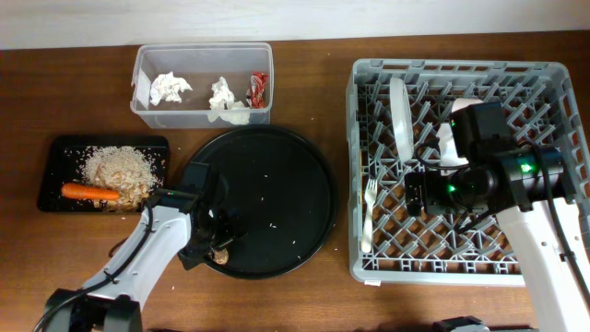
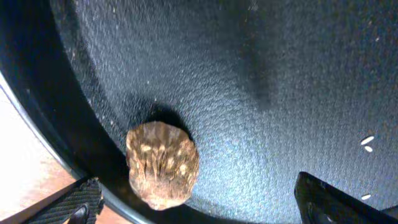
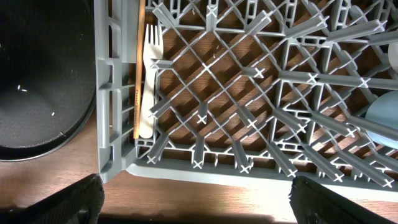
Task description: Sort waste into correct bins and load items into the dishwasher rack
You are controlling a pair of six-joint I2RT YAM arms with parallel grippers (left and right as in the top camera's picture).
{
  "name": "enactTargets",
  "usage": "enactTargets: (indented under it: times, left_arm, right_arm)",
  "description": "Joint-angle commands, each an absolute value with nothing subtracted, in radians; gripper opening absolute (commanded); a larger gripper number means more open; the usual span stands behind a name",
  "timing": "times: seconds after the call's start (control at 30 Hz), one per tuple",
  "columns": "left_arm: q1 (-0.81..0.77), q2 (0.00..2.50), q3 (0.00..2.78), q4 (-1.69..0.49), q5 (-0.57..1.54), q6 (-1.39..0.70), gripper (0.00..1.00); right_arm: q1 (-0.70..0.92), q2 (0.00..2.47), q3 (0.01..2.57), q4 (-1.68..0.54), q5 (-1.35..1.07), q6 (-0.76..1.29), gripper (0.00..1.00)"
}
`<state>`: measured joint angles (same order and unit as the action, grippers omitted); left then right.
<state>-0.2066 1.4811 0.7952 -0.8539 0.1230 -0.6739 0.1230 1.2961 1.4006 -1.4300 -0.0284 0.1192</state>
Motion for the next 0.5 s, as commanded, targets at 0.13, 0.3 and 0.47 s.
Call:
enactTargets:
  times: [0.13, 0.3, 0.47]
  left_arm:
    - [-0.208, 1.598, 0.785, -0.825, 0.109, -0.68, 0.93]
    - [-0.208, 1.598, 0.785, -0.823, 0.112, -0.68, 0.48]
    - [-0.207, 1.598, 0.836, -0.828, 0.112, -0.679, 0.26]
  right_arm:
    - [0.116, 1.298, 1.401, -1.436, -0.042, 0.109, 0.99]
    - [0.116, 1.298, 1.401, -1.436, -0.041, 0.109, 0.99]
    - [0.116, 1.298, 1.401, -1.437, -0.041, 0.109, 0.99]
